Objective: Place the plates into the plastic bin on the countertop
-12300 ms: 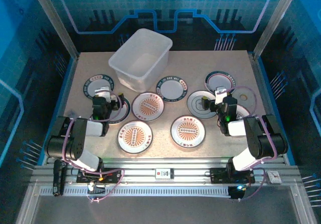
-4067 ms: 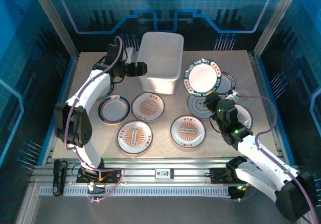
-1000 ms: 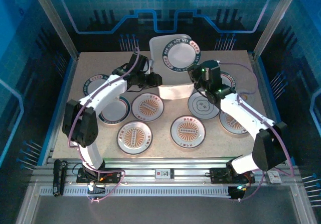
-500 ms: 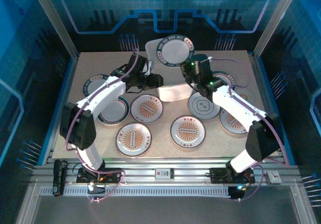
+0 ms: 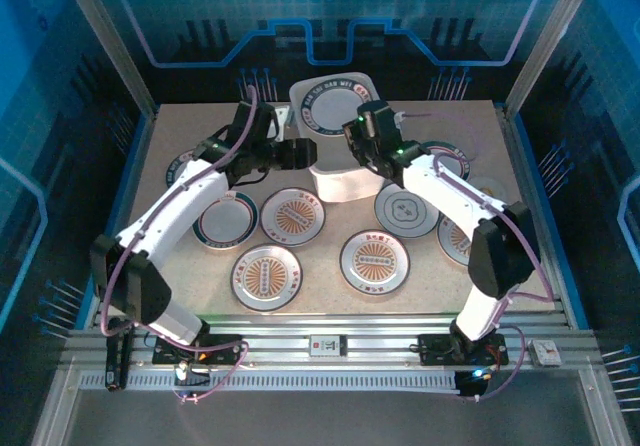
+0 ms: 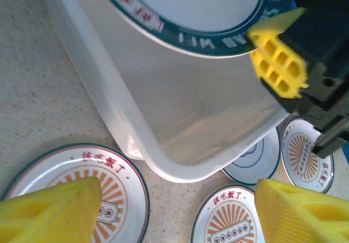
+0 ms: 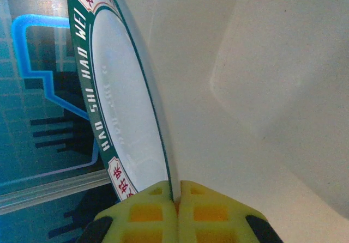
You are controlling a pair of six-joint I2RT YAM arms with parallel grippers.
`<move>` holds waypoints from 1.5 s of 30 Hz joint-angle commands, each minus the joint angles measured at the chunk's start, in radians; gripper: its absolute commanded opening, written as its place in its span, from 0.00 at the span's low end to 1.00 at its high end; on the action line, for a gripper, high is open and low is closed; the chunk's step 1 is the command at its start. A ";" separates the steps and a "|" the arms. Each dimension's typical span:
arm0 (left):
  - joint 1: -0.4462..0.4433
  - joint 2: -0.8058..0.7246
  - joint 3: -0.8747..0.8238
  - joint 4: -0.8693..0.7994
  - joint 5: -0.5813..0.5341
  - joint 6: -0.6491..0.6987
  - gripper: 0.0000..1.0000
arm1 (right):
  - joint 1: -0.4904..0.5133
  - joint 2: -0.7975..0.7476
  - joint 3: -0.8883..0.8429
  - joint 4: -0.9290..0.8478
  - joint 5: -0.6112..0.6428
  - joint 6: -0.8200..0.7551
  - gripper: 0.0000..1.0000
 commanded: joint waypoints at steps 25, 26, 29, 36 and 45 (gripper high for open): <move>0.236 -0.185 -0.241 0.004 0.038 0.060 0.81 | 0.020 0.128 0.110 -0.050 0.104 0.132 0.00; 0.236 -0.181 -0.240 0.004 0.044 0.058 0.81 | 0.018 0.126 0.114 -0.060 0.112 0.134 0.00; 0.236 -0.172 -0.243 0.007 0.054 0.055 0.81 | 0.011 0.136 0.140 -0.079 0.115 0.130 0.00; 0.238 -0.169 -0.254 0.008 0.050 0.060 0.82 | 0.003 0.207 0.222 -0.104 0.108 0.141 0.00; 0.242 -0.152 -0.248 0.000 0.050 0.070 0.82 | 0.001 0.306 0.299 -0.140 0.126 0.169 0.00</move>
